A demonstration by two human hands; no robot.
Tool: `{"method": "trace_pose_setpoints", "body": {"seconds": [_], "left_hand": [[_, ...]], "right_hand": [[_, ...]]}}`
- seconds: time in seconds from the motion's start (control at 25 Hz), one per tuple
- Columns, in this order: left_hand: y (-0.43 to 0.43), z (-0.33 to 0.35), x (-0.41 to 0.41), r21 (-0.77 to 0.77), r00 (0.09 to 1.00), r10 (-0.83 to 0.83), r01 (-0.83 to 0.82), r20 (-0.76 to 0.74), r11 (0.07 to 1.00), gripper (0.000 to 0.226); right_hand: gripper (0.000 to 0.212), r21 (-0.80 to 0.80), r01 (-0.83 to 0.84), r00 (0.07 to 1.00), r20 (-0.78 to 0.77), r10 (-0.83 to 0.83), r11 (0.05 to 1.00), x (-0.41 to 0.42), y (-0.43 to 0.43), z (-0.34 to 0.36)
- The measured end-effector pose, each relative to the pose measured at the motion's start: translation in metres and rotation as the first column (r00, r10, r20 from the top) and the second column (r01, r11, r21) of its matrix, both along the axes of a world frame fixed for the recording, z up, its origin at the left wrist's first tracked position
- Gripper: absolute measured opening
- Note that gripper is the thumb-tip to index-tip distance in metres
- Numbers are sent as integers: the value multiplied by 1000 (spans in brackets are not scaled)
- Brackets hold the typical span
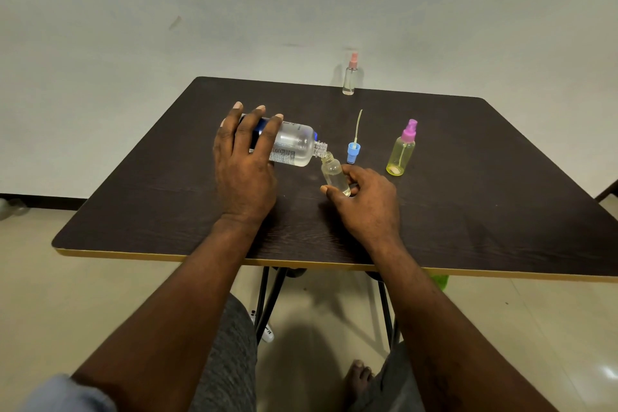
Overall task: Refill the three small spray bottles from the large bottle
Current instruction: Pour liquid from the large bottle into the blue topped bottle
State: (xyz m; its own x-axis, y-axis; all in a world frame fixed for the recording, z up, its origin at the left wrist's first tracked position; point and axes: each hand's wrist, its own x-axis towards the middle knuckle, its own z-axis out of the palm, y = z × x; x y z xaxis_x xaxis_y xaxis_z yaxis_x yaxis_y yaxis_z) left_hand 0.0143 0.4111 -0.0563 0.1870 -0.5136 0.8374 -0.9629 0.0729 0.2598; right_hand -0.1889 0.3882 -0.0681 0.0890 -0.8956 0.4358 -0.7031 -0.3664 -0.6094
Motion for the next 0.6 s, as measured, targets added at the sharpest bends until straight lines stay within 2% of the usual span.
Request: {"method": "trace_pose_setpoints", "body": {"seconds": [0.48, 0.6], "left_hand": [[-2, -1, 1, -5, 1000, 3, -3, 6, 1000, 57], [-1, -3, 1, 49, 1000, -17, 17, -15, 999, 61]], "right_hand": [[48, 8, -4, 1000, -7, 4, 1000, 0, 0, -1], [46, 17, -5, 1000, 21, 4, 1000, 0, 0, 0]]}}
